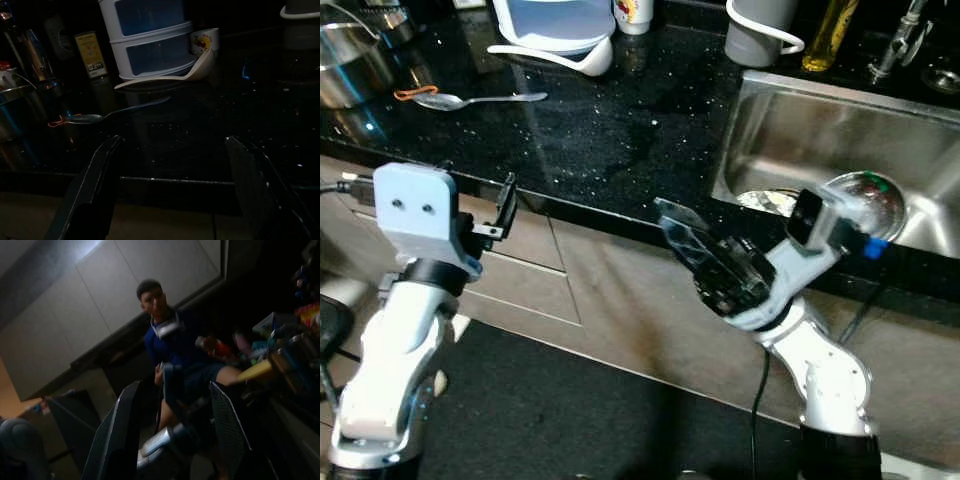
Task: Kitchen organization
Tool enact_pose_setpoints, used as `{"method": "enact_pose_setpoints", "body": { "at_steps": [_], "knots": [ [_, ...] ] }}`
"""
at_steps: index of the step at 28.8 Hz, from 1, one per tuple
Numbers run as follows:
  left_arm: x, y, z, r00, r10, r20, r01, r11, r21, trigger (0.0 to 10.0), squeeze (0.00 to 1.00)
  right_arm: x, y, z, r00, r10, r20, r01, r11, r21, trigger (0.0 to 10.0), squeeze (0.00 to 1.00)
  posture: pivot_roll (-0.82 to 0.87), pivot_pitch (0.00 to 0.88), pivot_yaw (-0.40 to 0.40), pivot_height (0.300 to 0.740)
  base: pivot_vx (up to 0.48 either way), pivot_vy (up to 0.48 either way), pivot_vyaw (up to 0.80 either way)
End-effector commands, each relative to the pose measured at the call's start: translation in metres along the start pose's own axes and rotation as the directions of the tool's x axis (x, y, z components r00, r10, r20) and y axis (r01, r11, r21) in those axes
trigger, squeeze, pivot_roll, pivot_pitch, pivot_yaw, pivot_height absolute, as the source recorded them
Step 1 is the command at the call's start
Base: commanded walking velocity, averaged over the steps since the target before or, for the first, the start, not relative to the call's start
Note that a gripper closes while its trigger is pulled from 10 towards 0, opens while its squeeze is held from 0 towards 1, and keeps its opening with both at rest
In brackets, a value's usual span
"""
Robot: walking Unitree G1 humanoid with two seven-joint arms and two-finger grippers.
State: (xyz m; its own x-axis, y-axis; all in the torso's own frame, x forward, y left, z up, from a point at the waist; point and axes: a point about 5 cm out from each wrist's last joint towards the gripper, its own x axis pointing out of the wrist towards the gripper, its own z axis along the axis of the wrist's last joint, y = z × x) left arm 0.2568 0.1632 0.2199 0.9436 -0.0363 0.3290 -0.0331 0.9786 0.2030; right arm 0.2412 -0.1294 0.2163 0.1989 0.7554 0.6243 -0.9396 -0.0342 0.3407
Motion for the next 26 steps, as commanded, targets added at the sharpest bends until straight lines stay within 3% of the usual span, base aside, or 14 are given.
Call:
{"method": "enact_pose_setpoints", "body": {
  "at_steps": [1,9,26],
  "knots": [
    [-0.001,-0.001,-0.002,1.000,-0.009,-0.015,0.009,1.000,0.006,10.0,0.00,0.002,0.004,-0.004,0.999,0.006,-0.036,-0.006,1.000,-0.004,10.0,0.00,0.06,0.076,-0.039,0.740,0.277,0.000,0.00],
    [0.000,0.001,0.002,1.000,-0.004,-0.003,0.004,1.000,0.010,10.0,0.00,-0.002,0.006,-0.017,0.995,0.014,-0.095,-0.011,0.999,0.036,10.0,0.00,0.06,0.081,-0.041,0.740,0.274,0.000,0.00],
    [0.000,0.003,0.006,1.000,-0.003,0.006,0.003,1.000,0.014,10.0,0.00,0.000,0.005,-0.019,0.995,0.000,-0.098,0.003,0.999,0.033,10.0,0.00,0.07,0.083,-0.042,0.740,0.283,0.000,0.00]
  ]
}}
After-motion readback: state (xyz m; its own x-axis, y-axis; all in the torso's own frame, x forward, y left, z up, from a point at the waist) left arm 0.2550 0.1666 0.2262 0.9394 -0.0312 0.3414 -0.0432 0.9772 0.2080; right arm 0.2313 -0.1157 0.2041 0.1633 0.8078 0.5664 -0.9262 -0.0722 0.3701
